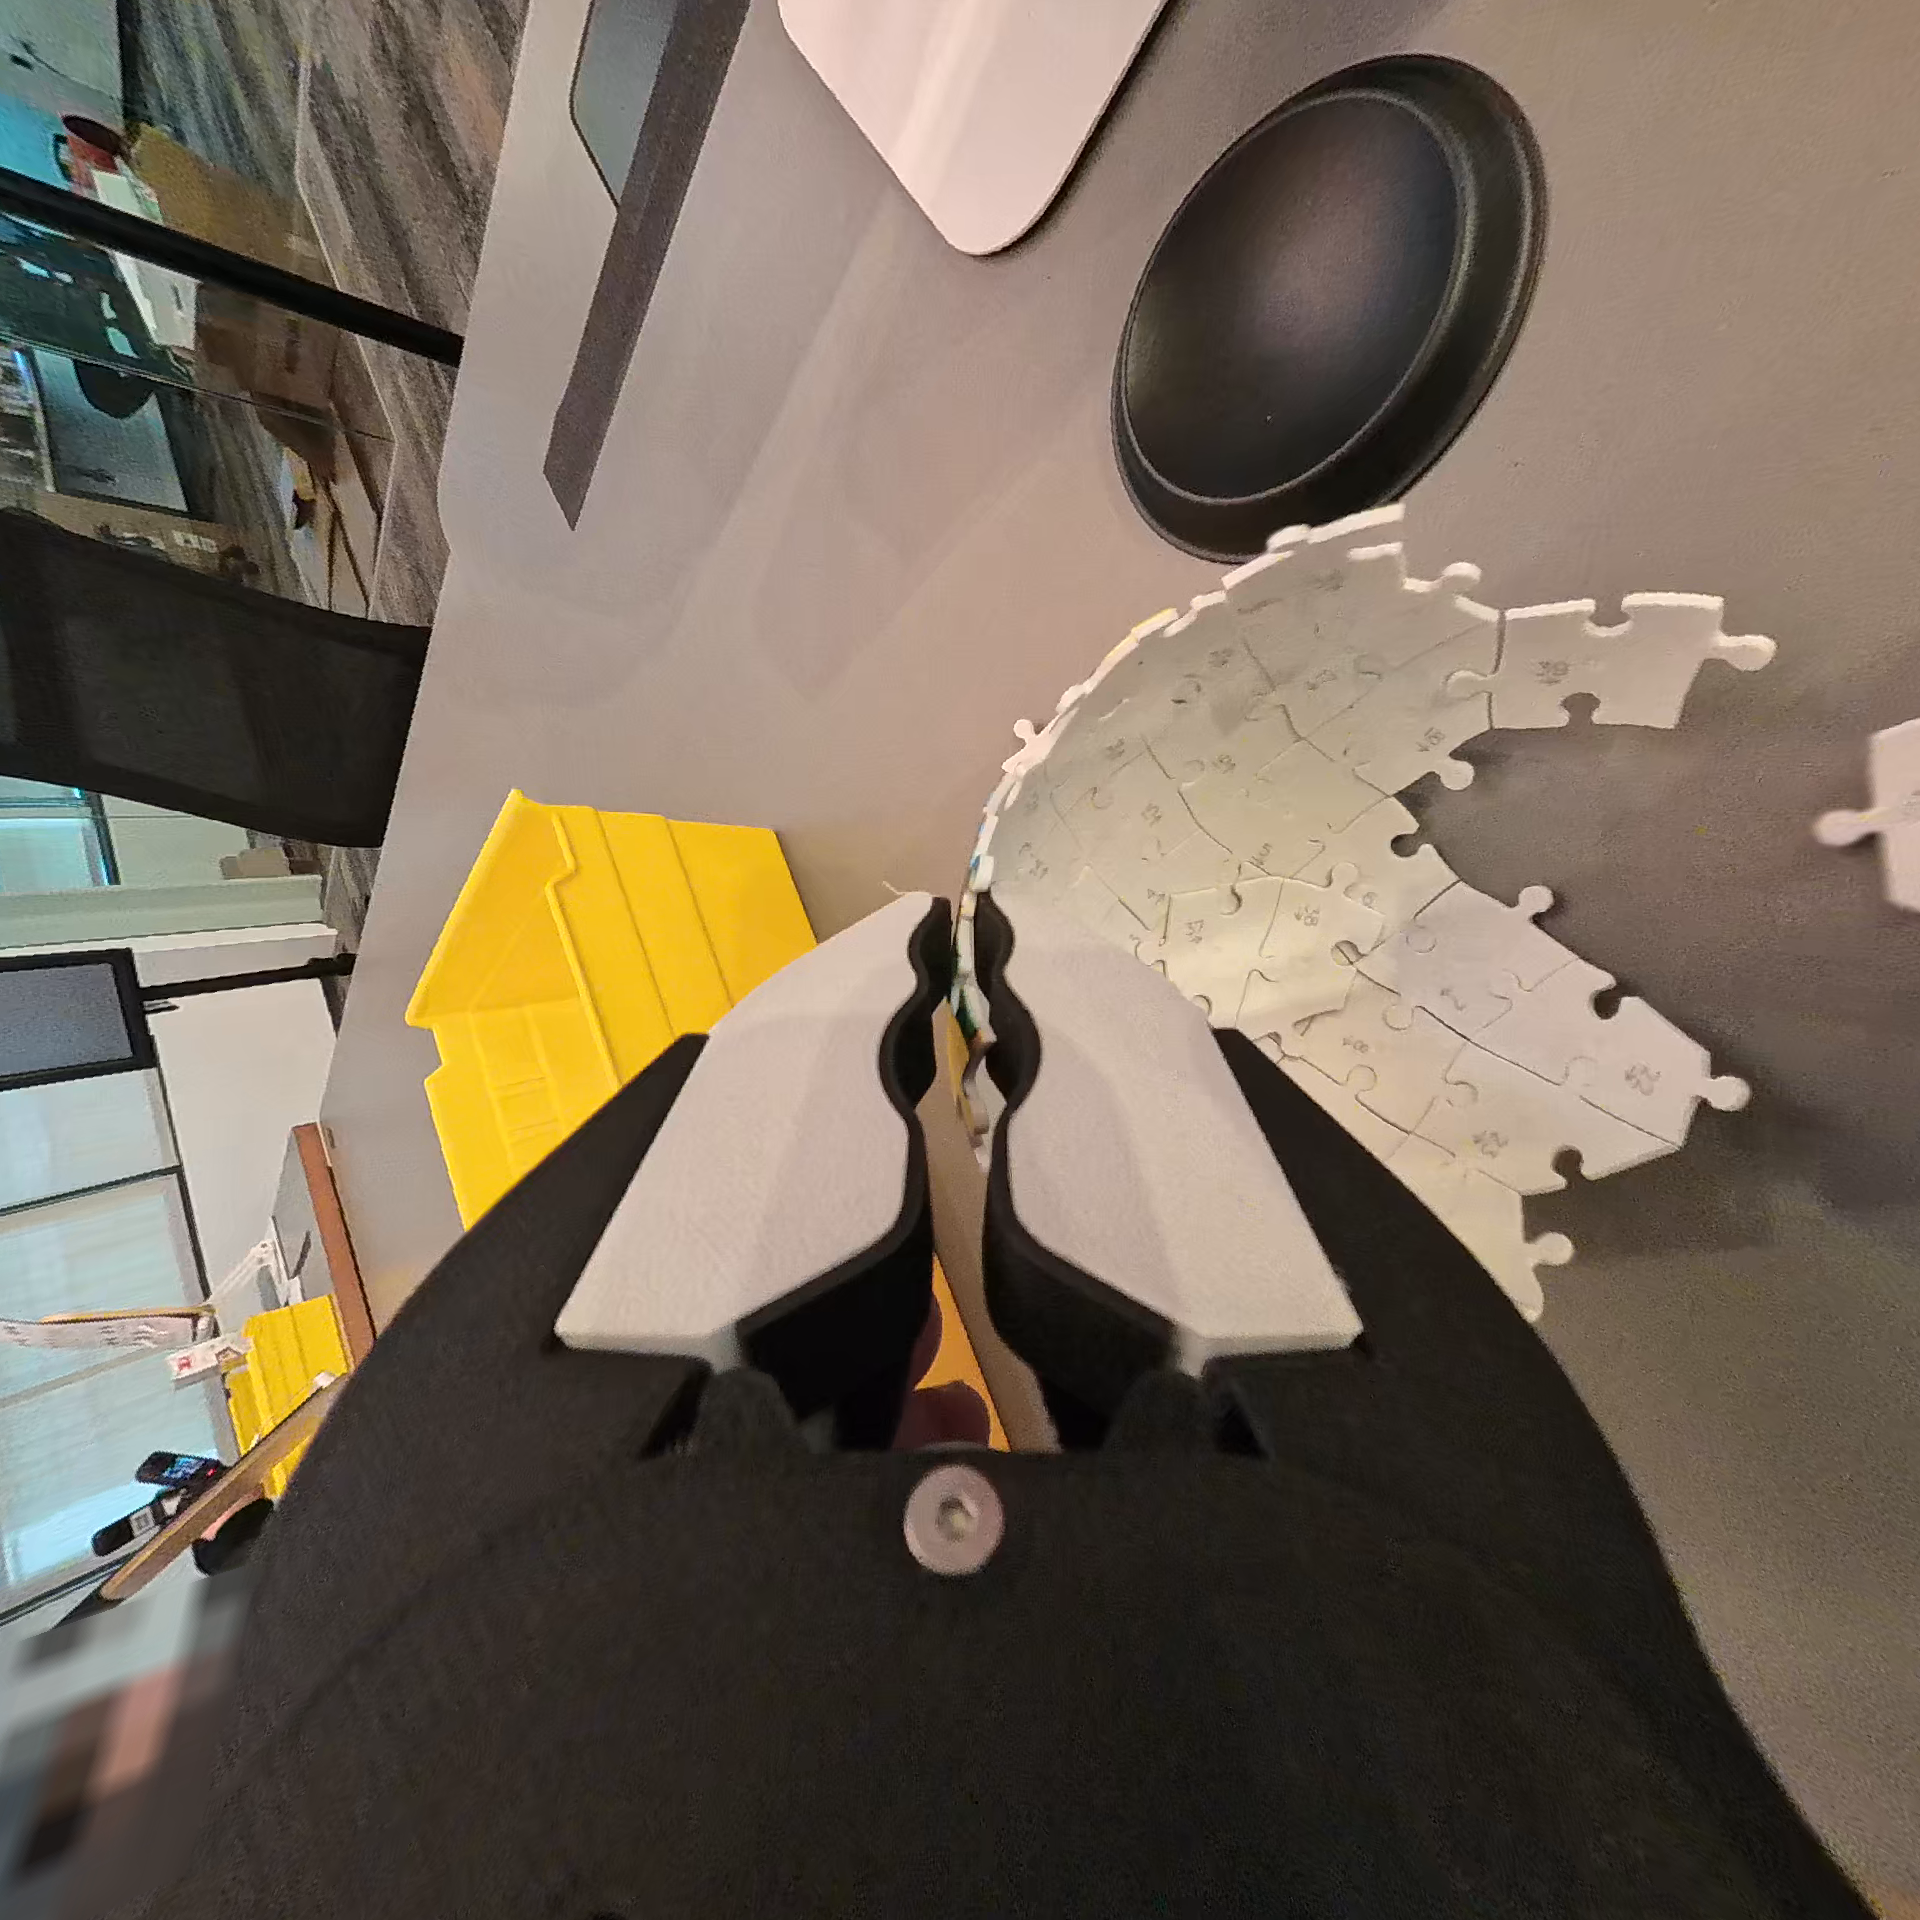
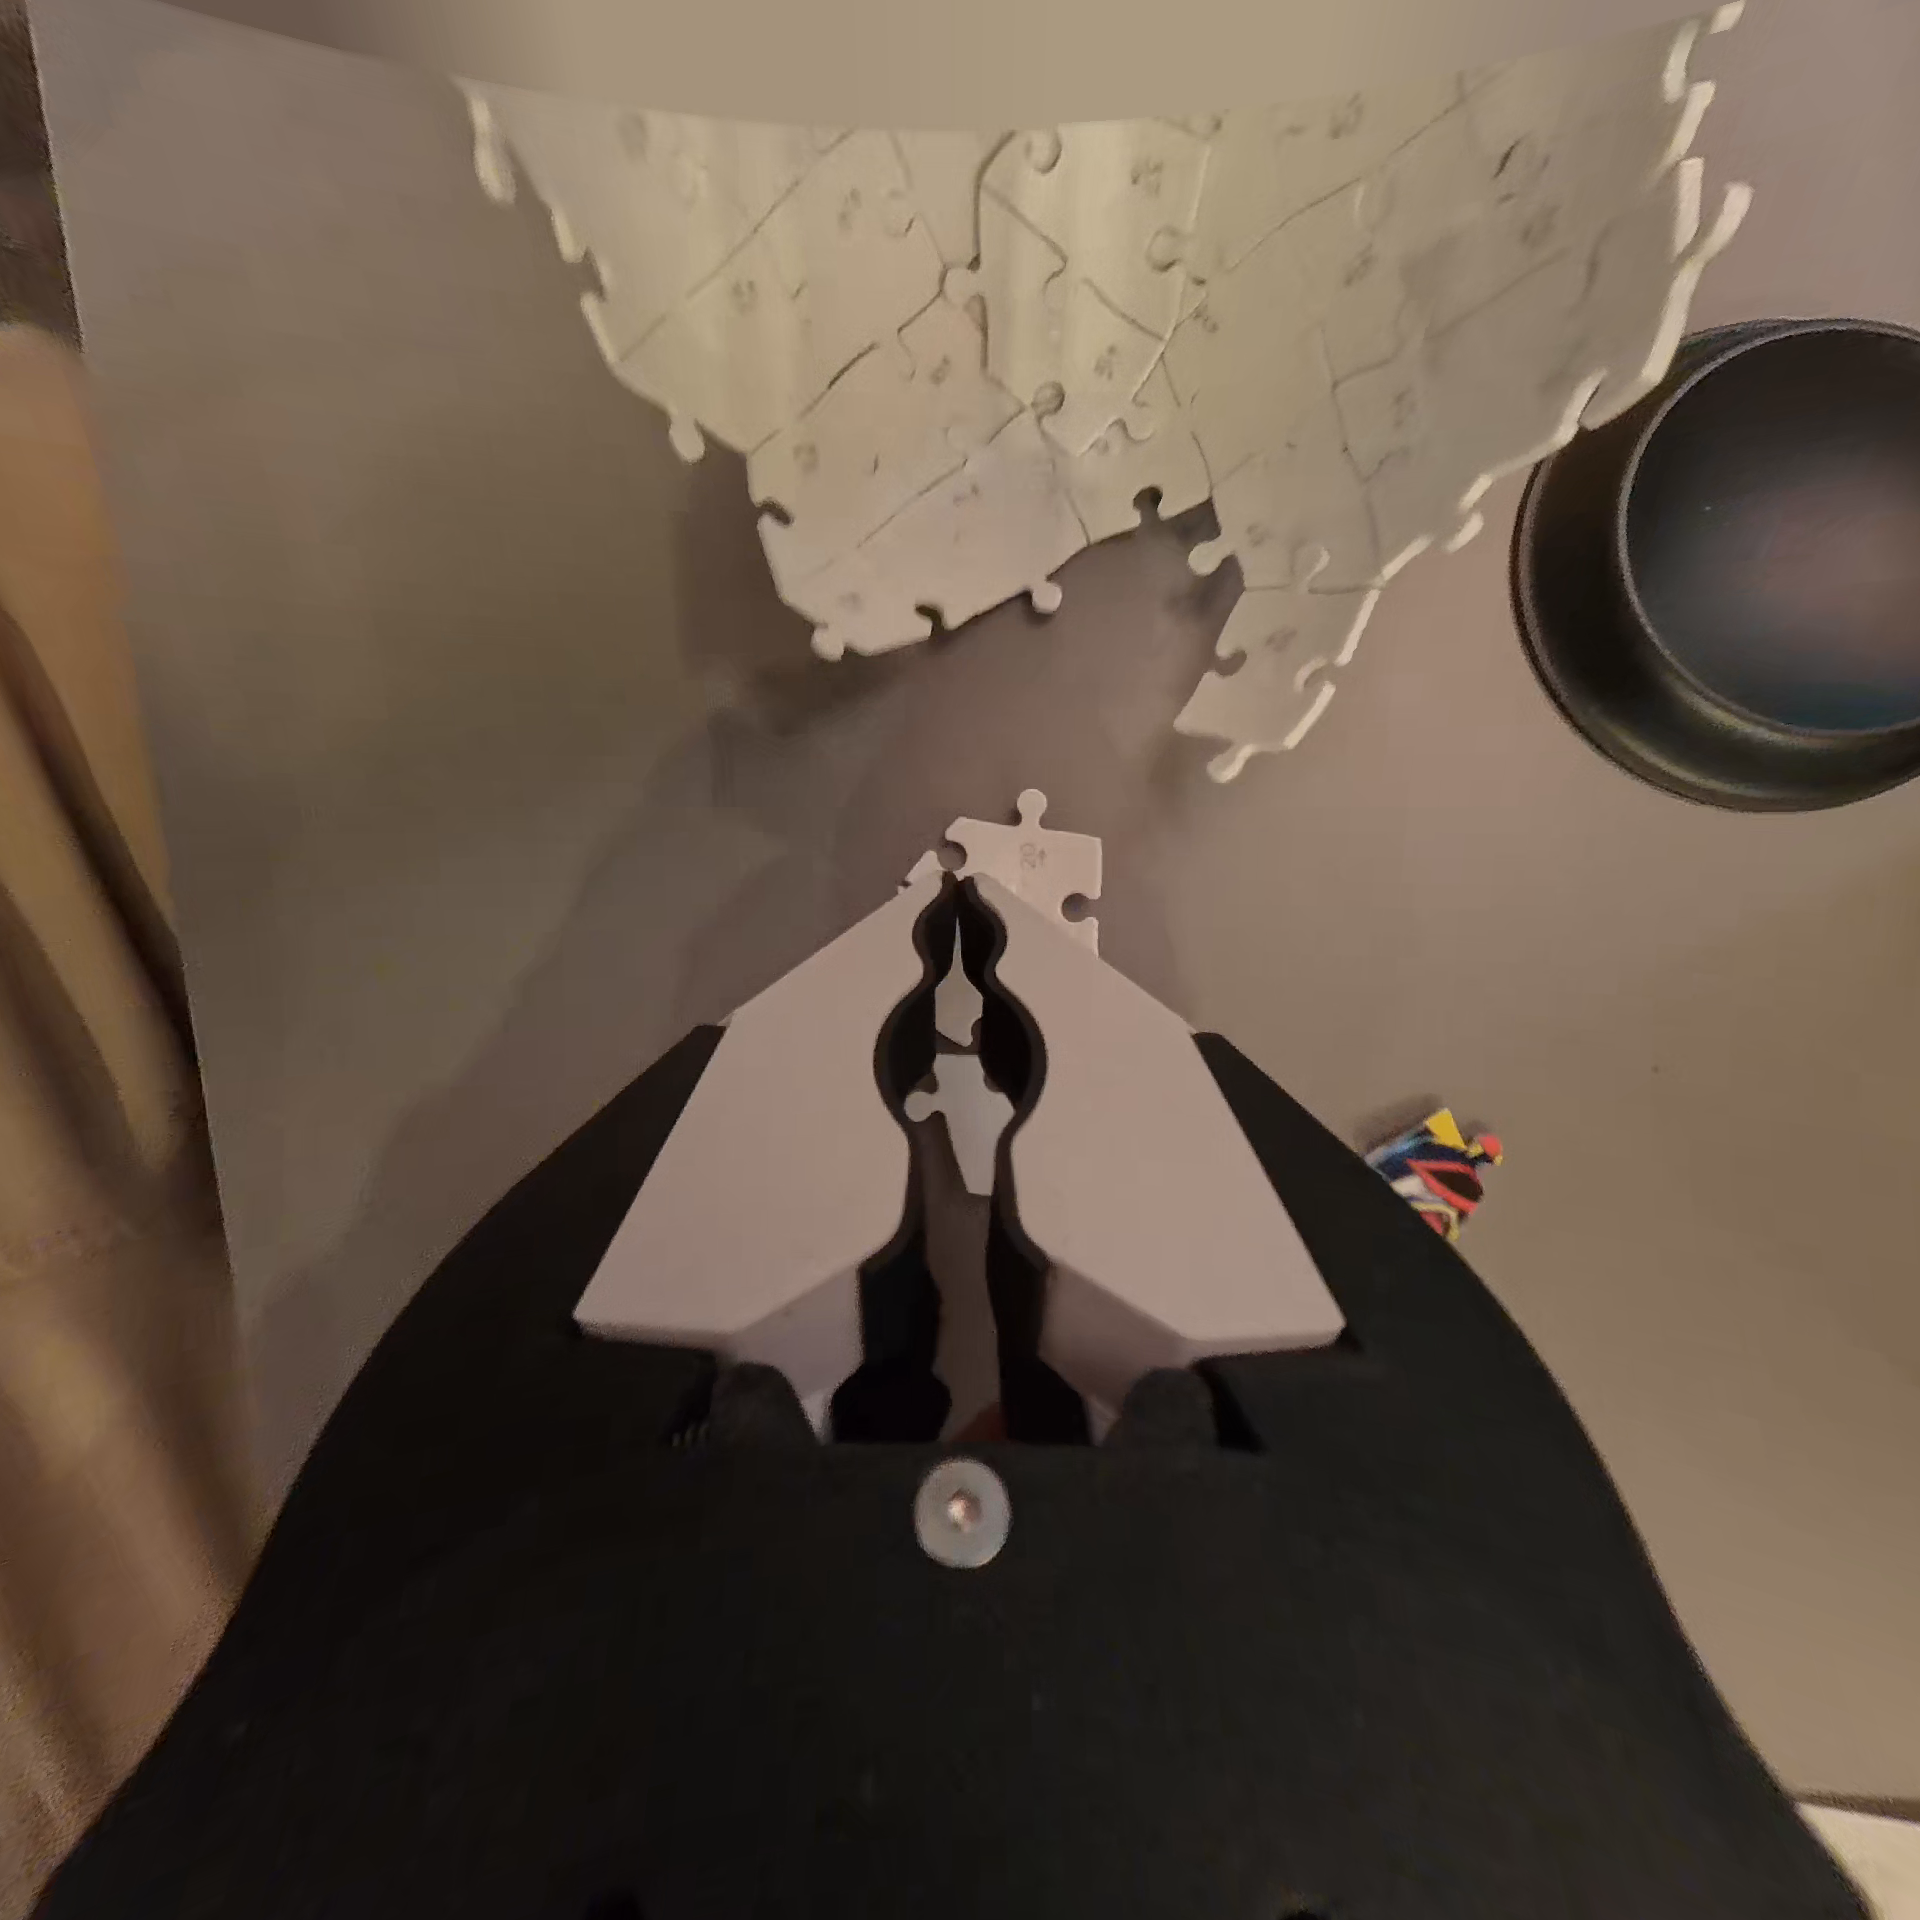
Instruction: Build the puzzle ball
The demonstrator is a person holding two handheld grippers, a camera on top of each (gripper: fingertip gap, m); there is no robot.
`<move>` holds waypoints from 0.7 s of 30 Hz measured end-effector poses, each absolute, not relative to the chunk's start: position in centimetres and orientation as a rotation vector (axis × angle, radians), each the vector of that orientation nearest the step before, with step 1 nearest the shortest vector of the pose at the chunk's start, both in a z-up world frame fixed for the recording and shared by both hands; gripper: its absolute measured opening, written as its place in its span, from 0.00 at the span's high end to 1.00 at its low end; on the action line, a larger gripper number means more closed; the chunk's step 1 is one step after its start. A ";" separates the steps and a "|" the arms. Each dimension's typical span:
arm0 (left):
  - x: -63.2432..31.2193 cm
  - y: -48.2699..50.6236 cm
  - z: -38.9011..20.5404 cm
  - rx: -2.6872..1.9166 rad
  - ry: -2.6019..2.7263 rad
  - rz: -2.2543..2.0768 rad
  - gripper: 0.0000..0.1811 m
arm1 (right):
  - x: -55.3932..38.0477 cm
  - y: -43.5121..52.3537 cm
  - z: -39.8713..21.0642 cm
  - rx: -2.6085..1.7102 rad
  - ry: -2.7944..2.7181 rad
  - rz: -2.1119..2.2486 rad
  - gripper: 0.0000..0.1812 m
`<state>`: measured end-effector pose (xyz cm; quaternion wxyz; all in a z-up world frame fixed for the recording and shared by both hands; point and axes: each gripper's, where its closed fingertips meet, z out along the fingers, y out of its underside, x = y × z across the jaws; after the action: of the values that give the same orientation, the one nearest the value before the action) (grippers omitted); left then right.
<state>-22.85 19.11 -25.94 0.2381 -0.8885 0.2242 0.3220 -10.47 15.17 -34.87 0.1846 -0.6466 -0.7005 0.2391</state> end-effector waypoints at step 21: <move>-23.1 18.7 -26.1 -2.417 0.597 0.864 0.98 | -9.5 17.2 -33.9 -1.743 -2.002 0.493 1.00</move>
<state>-23.06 18.67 -26.12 0.2506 -0.8879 0.2193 0.3174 -9.47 17.22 -33.89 0.2189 -0.6298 -0.7236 0.1782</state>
